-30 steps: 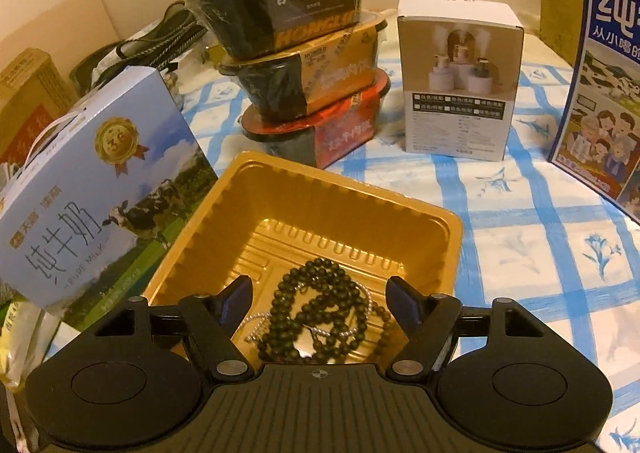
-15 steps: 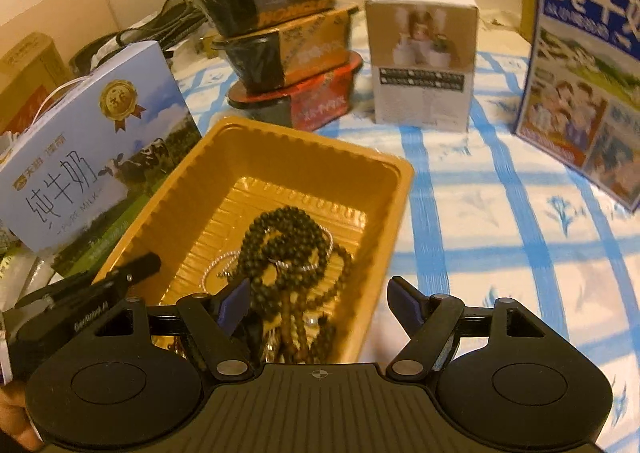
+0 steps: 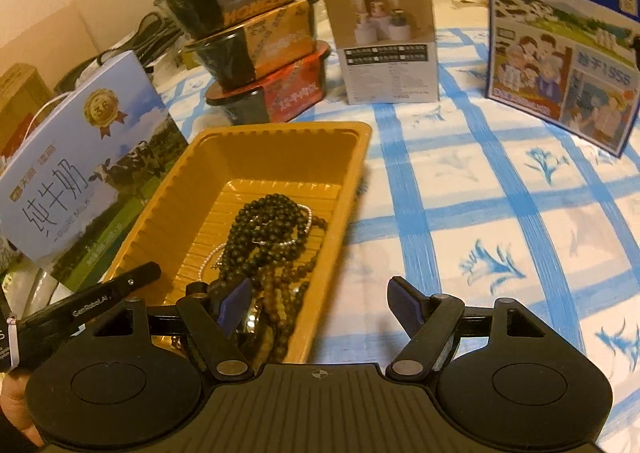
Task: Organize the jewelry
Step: 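Open the left tool to release the tray rim and pull it back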
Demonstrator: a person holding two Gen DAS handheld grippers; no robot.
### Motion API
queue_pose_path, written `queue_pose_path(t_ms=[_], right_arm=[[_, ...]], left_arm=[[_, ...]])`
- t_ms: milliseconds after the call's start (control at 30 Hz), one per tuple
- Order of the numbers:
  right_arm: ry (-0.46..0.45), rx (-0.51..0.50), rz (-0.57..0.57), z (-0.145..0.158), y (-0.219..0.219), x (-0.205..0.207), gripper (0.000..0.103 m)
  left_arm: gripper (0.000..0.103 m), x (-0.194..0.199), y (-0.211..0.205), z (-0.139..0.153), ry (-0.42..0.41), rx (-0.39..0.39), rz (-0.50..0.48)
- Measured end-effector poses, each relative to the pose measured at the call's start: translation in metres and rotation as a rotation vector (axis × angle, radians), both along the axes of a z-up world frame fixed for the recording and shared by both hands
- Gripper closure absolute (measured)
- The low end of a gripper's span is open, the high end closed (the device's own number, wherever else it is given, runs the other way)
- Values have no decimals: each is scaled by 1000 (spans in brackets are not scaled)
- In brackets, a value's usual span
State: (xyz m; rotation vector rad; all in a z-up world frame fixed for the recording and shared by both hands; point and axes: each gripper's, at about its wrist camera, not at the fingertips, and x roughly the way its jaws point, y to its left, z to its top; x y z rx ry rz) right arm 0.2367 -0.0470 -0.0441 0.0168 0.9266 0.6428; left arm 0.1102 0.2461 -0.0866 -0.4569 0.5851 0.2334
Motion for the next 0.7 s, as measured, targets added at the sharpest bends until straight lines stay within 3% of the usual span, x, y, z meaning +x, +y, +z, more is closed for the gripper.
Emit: queue_pose_path(t_ms=[33,267,367,500,700], right_arm=[[5,11,-10,-1,-3,-1,28],[9,80,-100,-3,-30,-14,25],[-9,86,-147,0,-44,-25,25],[-39,61,-187,6,-57,-42,25],[-93,23,-194,19,-68,-72,25]], left_arm=[[58,-2,2,1,-4,-12,1],[50,-17,7,15,-16,10,-1],[41,-29,0,30,-32,92,5],[36,-44,-15,55,-57,218,-5],[29,-56,-38,86,-75,255,-42]])
